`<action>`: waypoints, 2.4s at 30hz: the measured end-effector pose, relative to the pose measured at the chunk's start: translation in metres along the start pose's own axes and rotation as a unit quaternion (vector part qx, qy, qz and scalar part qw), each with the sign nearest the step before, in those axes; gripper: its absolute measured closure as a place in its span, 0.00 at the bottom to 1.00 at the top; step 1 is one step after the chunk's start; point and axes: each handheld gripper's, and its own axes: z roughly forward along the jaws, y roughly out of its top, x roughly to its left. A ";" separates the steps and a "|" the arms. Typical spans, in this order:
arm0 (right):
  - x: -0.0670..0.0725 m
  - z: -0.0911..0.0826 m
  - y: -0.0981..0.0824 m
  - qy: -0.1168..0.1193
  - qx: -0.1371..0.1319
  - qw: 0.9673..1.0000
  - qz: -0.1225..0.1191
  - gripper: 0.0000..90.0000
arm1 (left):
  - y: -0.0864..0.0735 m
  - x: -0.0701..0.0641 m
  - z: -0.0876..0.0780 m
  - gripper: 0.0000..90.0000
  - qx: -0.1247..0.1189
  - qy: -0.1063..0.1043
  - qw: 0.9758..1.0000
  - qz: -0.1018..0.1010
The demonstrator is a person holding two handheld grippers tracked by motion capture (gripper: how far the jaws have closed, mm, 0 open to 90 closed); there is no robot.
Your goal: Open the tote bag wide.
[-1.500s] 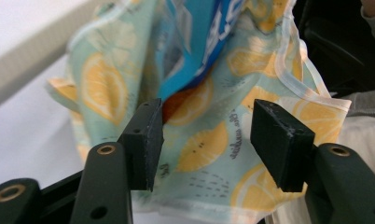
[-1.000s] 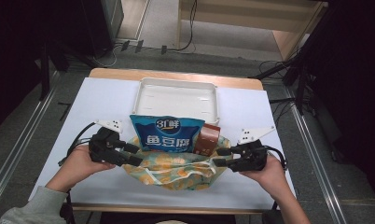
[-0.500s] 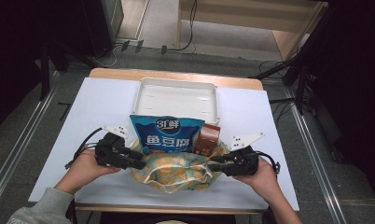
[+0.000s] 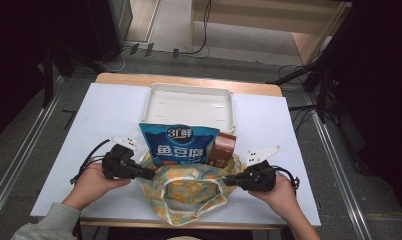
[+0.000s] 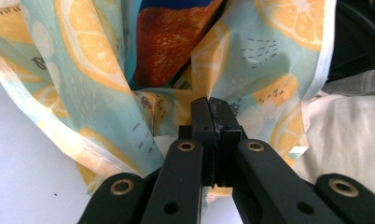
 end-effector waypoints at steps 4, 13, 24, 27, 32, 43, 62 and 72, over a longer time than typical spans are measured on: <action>0.005 -0.003 -0.002 0.003 -0.005 1.000 0.000 1.00 | -0.002 -0.006 -0.010 1.00 -0.016 0.000 1.000 0.008; 0.006 -0.001 -0.008 0.007 -0.001 1.000 -0.007 1.00 | -0.012 -0.009 -0.010 1.00 -0.020 -0.009 1.000 0.012; -0.002 0.016 -0.020 0.016 0.003 1.000 -0.001 1.00 | -0.018 0.000 0.012 1.00 -0.013 -0.016 1.000 0.005; -0.004 0.020 -0.020 0.014 0.004 1.000 0.000 1.00 | -0.020 0.001 0.015 1.00 -0.013 -0.014 1.000 0.003; -0.006 0.024 -0.023 0.013 0.010 1.000 0.000 1.00 | -0.021 0.005 0.019 1.00 -0.011 -0.018 1.000 -0.001; -0.004 0.026 -0.022 0.013 0.014 1.000 -0.001 1.00 | -0.022 0.007 0.020 0.99 -0.007 -0.017 1.000 -0.006; 0.002 -0.020 0.005 -0.014 -0.045 0.999 -0.015 0.75 | -0.002 -0.017 -0.031 0.62 -0.042 -0.009 0.999 0.031; -0.008 -0.009 0.009 -0.020 -0.035 0.999 -0.011 0.67 | 0.019 -0.017 -0.023 0.52 -0.033 0.008 0.999 0.035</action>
